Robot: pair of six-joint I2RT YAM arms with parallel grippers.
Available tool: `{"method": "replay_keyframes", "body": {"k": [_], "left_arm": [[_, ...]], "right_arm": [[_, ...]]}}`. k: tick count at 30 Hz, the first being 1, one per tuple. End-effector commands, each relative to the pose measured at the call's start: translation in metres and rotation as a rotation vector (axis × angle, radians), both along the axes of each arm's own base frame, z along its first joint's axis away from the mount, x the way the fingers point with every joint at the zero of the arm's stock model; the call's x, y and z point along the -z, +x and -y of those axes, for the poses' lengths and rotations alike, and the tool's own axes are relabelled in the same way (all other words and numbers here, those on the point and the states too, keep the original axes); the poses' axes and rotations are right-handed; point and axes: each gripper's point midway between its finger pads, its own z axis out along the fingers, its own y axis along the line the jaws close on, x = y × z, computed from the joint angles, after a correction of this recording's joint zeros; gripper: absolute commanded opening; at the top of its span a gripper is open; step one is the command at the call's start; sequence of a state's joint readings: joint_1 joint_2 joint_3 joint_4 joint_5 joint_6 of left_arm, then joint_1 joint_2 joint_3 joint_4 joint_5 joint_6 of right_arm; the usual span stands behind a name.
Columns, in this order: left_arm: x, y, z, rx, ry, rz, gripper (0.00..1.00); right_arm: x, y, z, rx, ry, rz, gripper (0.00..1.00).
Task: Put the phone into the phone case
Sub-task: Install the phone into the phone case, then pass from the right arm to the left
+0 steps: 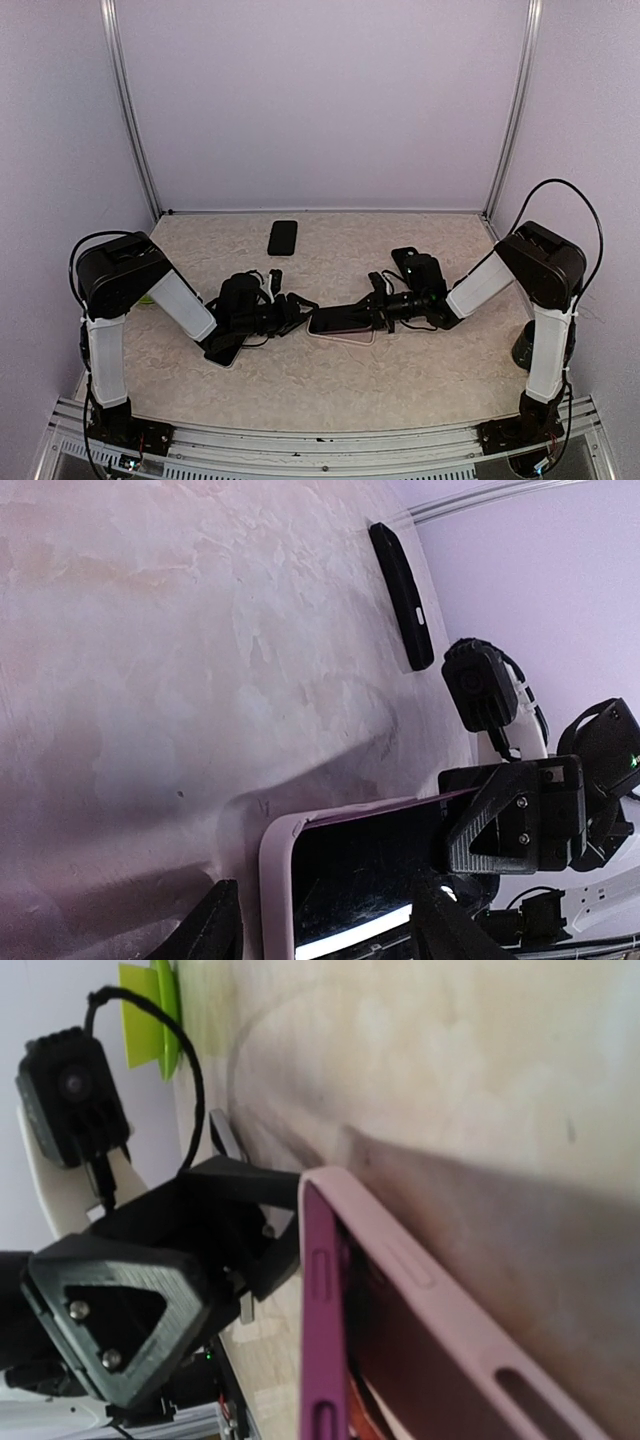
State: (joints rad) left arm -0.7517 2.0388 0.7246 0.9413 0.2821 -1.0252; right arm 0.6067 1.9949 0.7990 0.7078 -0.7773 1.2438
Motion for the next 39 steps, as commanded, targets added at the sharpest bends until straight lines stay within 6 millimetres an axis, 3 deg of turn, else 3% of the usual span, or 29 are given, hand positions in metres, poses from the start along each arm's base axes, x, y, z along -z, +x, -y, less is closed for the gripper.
{"method": "replay_keyframes", "body": {"k": [1, 14, 39], "left_arm": [[0.000, -0.004, 0.005, 0.051, 0.003, -0.021, 0.56], [-0.020, -0.015, 0.022, 0.159, -0.103, -0.018, 0.55], [-0.062, -0.036, 0.031, 0.284, -0.289, 0.036, 0.35]], "right_arm": [[-0.037, -0.004, -0.008, -0.048, 0.084, 0.120, 0.00], [-0.044, -0.015, -0.017, -0.104, 0.126, 0.161, 0.00], [-0.015, -0.034, -0.018, -0.180, 0.160, 0.134, 0.00]]}}
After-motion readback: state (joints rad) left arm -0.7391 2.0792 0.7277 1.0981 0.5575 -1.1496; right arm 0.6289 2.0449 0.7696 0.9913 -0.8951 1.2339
